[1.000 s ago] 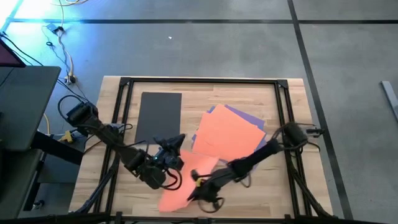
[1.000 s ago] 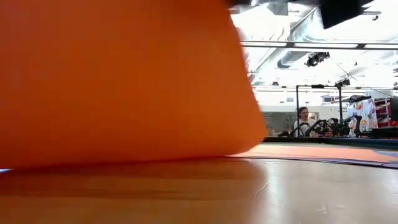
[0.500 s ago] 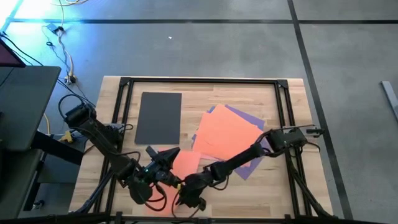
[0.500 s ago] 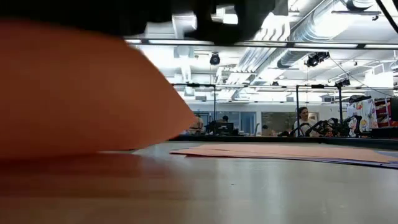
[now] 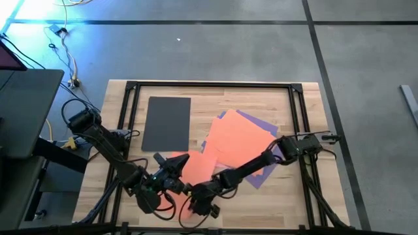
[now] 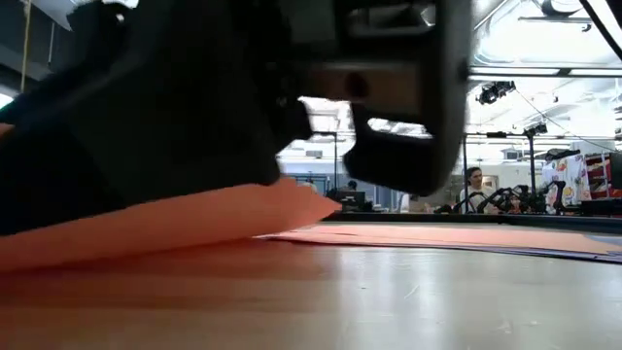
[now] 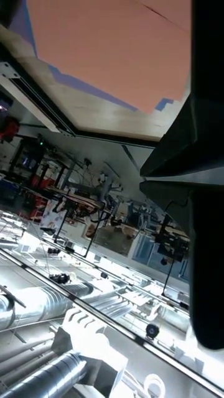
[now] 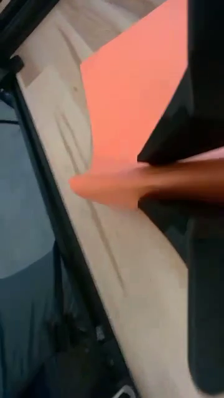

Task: Organize paper
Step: Put the orange paper on the bottom left of the table

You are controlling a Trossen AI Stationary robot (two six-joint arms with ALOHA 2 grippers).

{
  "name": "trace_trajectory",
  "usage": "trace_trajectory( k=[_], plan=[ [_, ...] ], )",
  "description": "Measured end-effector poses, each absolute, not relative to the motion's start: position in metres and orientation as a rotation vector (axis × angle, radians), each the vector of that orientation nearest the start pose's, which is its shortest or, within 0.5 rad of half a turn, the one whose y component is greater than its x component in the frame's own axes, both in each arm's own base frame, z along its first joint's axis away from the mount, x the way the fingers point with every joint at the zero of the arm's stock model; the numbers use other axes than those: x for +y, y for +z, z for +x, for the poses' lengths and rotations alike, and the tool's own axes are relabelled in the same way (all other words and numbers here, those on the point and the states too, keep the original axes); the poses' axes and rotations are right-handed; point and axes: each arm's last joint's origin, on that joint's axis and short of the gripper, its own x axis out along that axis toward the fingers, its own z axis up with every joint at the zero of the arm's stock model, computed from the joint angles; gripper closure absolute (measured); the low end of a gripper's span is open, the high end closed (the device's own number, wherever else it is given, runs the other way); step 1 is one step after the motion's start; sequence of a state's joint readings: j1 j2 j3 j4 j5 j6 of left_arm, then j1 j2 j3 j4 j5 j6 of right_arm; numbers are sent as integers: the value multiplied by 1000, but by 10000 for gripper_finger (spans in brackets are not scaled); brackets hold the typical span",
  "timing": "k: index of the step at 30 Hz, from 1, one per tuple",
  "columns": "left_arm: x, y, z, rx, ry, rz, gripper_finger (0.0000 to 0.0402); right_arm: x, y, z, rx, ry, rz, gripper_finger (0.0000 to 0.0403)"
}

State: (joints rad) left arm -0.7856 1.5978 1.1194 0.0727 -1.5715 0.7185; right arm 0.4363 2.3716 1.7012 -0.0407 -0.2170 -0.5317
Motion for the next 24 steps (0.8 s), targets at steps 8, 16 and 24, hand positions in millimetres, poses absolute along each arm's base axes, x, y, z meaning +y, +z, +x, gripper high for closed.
trace_trajectory(
  k=[8, 16, 24],
  plan=[
    [-216, 281, 257, 441, 699, 1064, 400, 227, 168, 434, 702, 728, -502, 165],
    [-215, 281, 258, 444, 703, 1064, 400, 194, 164, 442, 799, 352, -225, 195],
    [-212, 305, 263, 350, 753, 822, 401, 163, 106, 443, 885, -30, 144, 335]
  ],
)
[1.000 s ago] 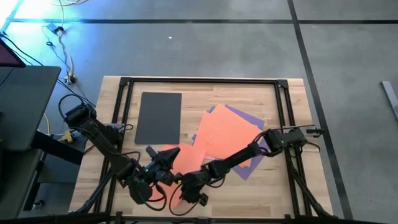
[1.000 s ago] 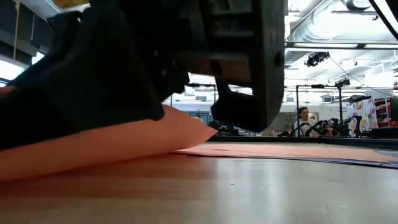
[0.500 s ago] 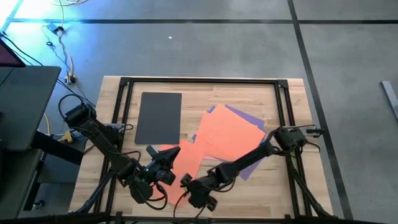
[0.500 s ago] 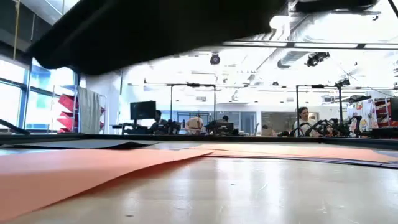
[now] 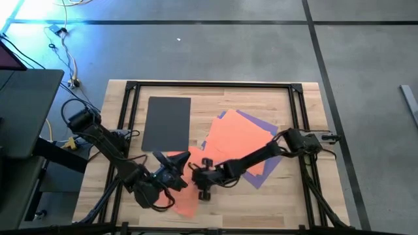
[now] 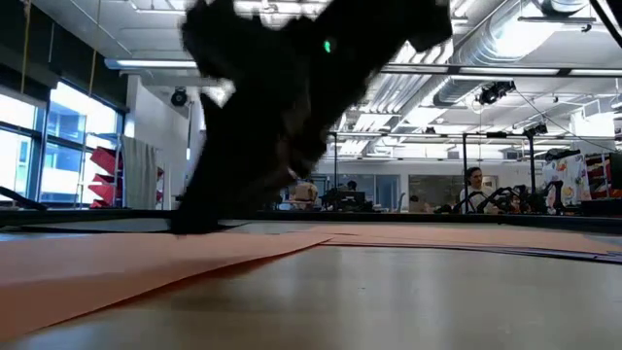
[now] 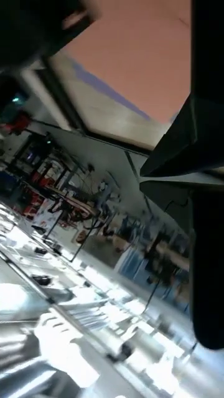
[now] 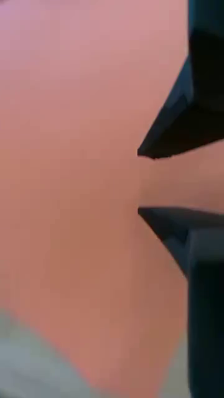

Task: Organize paper
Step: Put the orange paper on the bottom left of the table

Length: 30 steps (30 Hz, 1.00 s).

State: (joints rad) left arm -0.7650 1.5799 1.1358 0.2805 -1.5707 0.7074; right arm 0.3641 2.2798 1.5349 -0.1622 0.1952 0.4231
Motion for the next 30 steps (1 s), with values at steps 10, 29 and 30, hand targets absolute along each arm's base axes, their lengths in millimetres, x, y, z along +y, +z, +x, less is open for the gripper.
trace_trajectory(
  k=[10, 29, 30],
  plan=[
    [-224, 330, 252, 270, 724, 680, 401, 184, 84, 441, 823, 220, 28, 399],
    [-227, 330, 249, 276, 709, 707, 401, 123, 86, 468, 706, 275, -83, 403],
    [-227, 330, 249, 276, 709, 707, 401, 122, 86, 469, 703, 294, -96, 403]
  ],
)
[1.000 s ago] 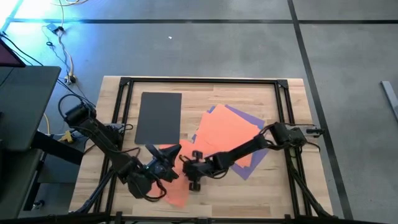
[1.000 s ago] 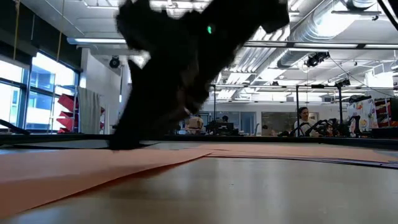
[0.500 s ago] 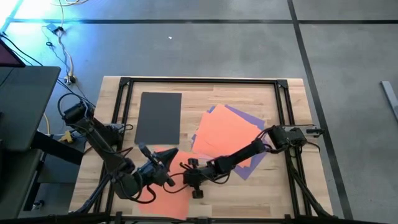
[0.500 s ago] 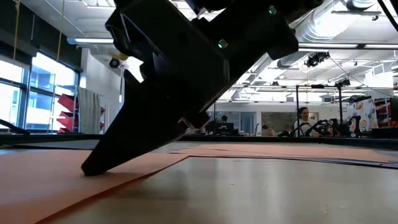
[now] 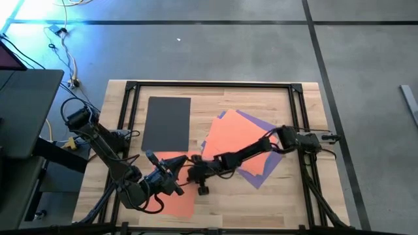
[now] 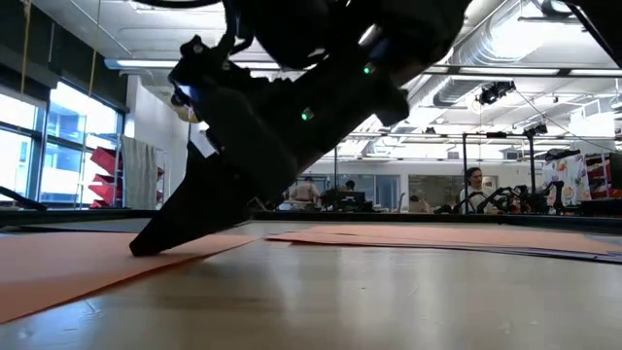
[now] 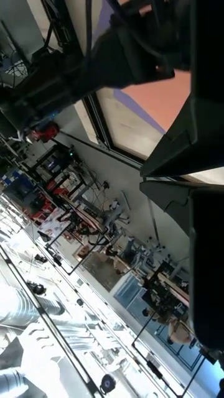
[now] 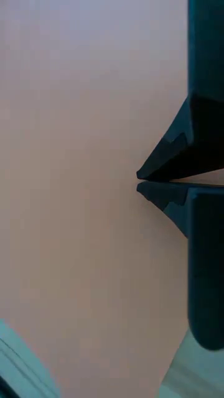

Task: Organize paper
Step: Put the orange paper on the bottom left of the table

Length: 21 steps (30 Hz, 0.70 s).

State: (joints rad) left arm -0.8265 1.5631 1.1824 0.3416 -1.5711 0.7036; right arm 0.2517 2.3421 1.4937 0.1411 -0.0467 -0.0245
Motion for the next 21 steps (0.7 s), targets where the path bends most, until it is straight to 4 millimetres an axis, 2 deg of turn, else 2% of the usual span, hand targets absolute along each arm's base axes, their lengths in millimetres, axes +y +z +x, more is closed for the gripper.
trace_trajectory(
  k=[5, 12, 17, 21],
  plan=[
    [-227, 330, 248, 279, 709, 713, 401, 121, 82, 469, 703, 368, -96, 403],
    [-227, 330, 249, 279, 710, 714, 401, 142, 68, 469, 691, 452, -98, 403],
    [-227, 330, 249, 279, 709, 714, 401, 145, 76, 477, 664, 405, -85, 403],
    [-226, 330, 249, 280, 712, 714, 401, 137, 82, 485, 648, 375, -88, 403]
  ],
)
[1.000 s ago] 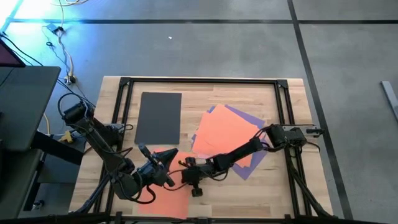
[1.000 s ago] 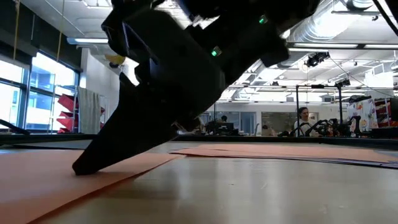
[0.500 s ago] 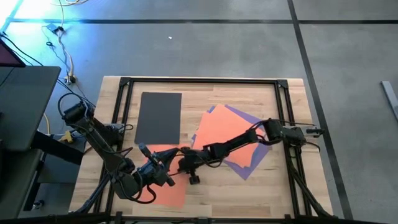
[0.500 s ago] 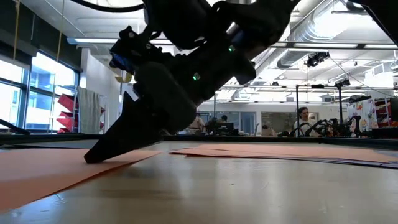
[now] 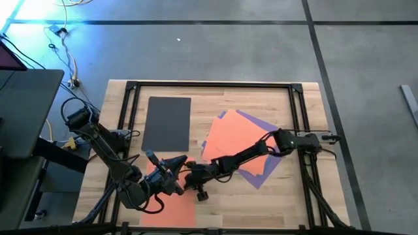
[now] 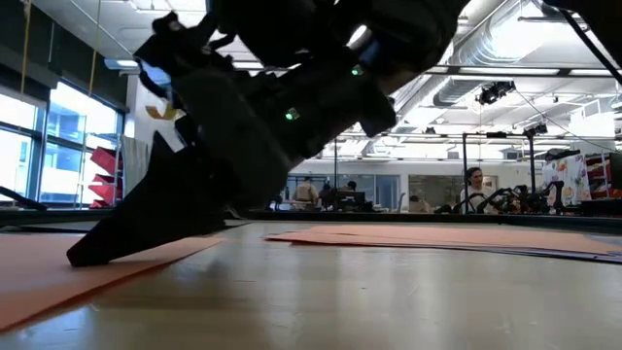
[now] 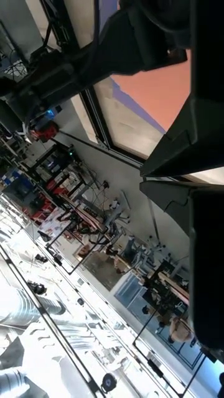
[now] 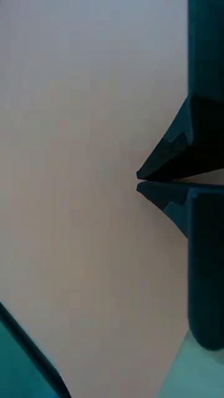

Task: Organize paper
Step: Put the orange paper on the bottom left of the table

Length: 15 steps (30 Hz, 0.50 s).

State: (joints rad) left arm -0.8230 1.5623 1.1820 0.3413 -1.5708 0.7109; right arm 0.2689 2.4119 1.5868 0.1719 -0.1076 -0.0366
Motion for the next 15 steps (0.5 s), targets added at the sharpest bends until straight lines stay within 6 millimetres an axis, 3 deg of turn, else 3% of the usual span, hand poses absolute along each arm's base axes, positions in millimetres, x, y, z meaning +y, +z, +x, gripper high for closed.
trace_trajectory(
  k=[7, 15],
  plan=[
    [-226, 330, 249, 281, 712, 715, 401, 125, 82, 489, 639, 339, -105, 403],
    [-226, 329, 249, 281, 712, 717, 401, 127, 83, 488, 629, 377, -132, 403]
  ],
)
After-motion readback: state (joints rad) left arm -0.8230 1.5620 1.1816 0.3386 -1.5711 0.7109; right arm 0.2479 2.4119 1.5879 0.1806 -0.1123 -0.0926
